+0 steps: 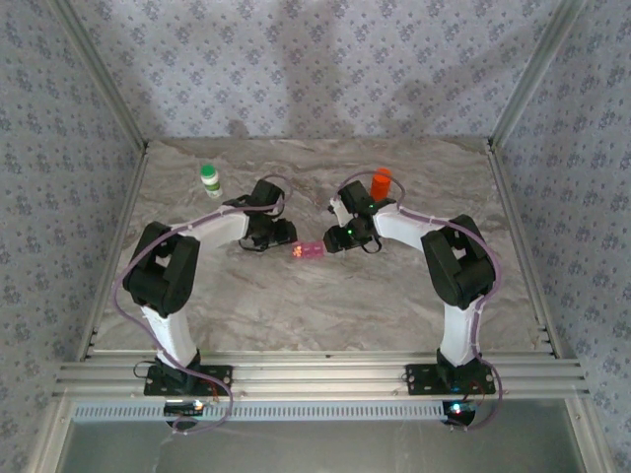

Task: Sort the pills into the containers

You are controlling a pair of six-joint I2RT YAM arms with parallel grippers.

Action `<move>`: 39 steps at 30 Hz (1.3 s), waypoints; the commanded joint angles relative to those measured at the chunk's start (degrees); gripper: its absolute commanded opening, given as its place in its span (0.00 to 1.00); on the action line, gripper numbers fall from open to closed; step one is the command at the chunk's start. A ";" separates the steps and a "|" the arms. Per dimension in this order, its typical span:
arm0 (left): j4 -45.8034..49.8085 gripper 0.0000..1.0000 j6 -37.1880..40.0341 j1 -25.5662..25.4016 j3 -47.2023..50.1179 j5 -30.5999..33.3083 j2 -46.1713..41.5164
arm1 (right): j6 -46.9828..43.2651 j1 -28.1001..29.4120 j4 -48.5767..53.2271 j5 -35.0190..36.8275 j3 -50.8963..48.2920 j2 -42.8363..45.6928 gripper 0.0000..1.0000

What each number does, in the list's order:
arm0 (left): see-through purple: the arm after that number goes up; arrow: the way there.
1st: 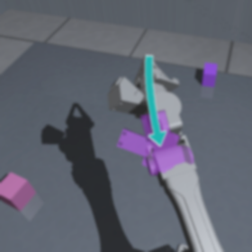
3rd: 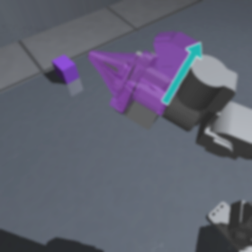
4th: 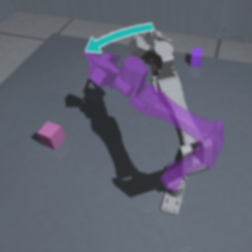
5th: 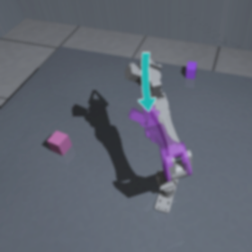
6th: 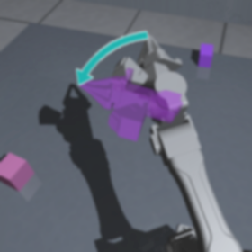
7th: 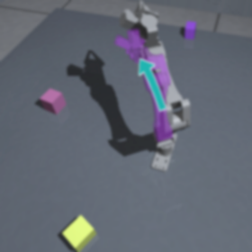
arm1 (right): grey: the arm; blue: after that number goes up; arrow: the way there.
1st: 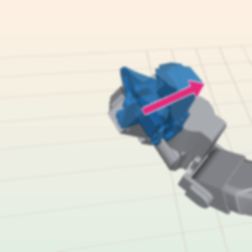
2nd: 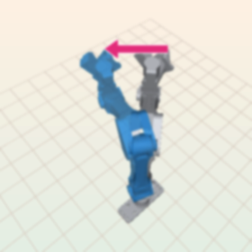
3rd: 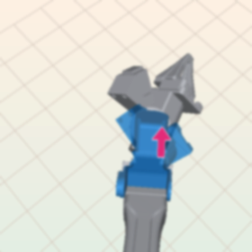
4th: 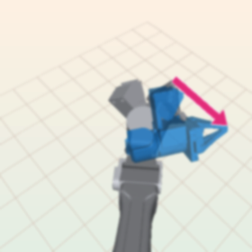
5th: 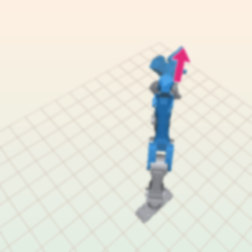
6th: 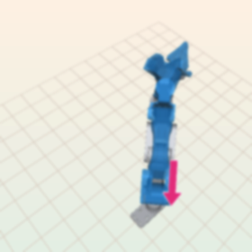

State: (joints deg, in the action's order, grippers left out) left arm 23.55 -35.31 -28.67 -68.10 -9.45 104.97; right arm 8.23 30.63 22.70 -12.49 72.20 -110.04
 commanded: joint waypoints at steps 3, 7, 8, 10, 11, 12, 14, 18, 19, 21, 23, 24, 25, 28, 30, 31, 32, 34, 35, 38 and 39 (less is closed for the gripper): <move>2.46 0.38 1.37 -1.11 0.16 2.19 -3.56 | 1.09 0.30 2.37 0.83 0.11 -2.13 0.52; 3.39 0.31 2.64 -2.12 -1.23 3.79 -4.44 | 1.09 0.28 2.45 0.76 0.13 -2.46 0.52; 3.87 0.30 3.11 -2.46 -1.73 4.16 -4.28 | 1.13 0.29 2.49 0.65 0.12 -2.61 0.52; 4.73 0.27 4.30 -2.94 -2.92 4.49 -3.43 | 1.18 0.25 2.48 0.36 0.08 -2.64 0.52; 4.91 0.25 4.74 -2.99 -3.30 4.45 -2.93 | 1.18 0.28 2.46 0.11 0.22 -2.64 0.52; 5.12 0.23 5.10 -3.01 -3.72 4.28 -2.27 | 1.18 0.24 2.48 -0.05 0.16 -2.64 0.52; 5.42 0.19 5.89 -3.10 -4.59 4.13 -1.20 | 1.18 0.27 2.61 -0.20 0.30 -2.72 0.52; 5.86 0.13 6.87 -3.51 -5.77 4.57 -0.47 | 1.00 0.28 2.83 -0.34 0.41 -3.00 0.52; 5.97 0.12 7.01 -3.80 -5.99 4.78 -0.53 | 1.00 0.30 2.87 -0.34 0.46 -3.15 0.52; 6.20 0.10 7.16 -4.16 -6.28 4.86 -0.64 | 1.00 0.16 2.93 -0.41 0.40 -3.33 0.51; 6.40 0.09 7.26 -4.38 -6.43 4.72 -0.60 | 1.00 0.19 2.95 -0.43 0.55 -3.58 0.51; 6.54 0.08 7.27 -4.55 -6.52 4.56 -0.48 | 0.99 0.05 3.01 -0.41 0.57 -3.68 0.51; 6.61 0.07 7.27 -4.64 -6.52 4.51 -0.38 | 1.00 0.10 2.97 -0.44 0.64 -3.78 0.51; 7.35 0.05 8.25 -4.82 -6.91 4.54 0.34 | 0.85 0.02 3.28 -0.60 0.83 -3.87 0.51; 8.53 0.04 8.93 -4.77 -7.73 5.13 0.97 | 0.67 0.04 3.54 -0.58 0.96 -3.87 0.51; 8.82 0.04 9.20 -4.78 -7.95 5.12 1.18 | 0.60 -0.04 3.69 -0.60 1.00 -3.87 0.51; 8.96 0.04 9.24 -4.81 -8.09 5.15 1.33 | 0.57 -0.05 3.75 -0.60 0.95 -3.78 0.51; 9.12 0.03 9.33 -4.90 -8.04 5.06 1.47 | 0.65 -0.17 3.72 -0.67 0.92 -3.69 0.51; 9.12 0.03 9.31 -4.87 -8.03 5.18 1.47 | 0.63 -0.14 3.72 -0.69 0.91 -3.69 0.51; 9.63 0.01 9.25 -4.89 -8.45 5.70 1.55 | 0.56 -0.32 3.79 -0.77 0.93 -3.82 0.51; 9.83 0.01 9.13 -4.86 -8.59 5.80 1.54 | 0.56 -0.31 3.79 -0.74 0.96 -3.87 0.51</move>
State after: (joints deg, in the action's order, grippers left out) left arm 31.09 -27.00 -33.30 -74.67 -4.67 106.19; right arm 8.60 30.57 22.70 -14.06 73.41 -111.26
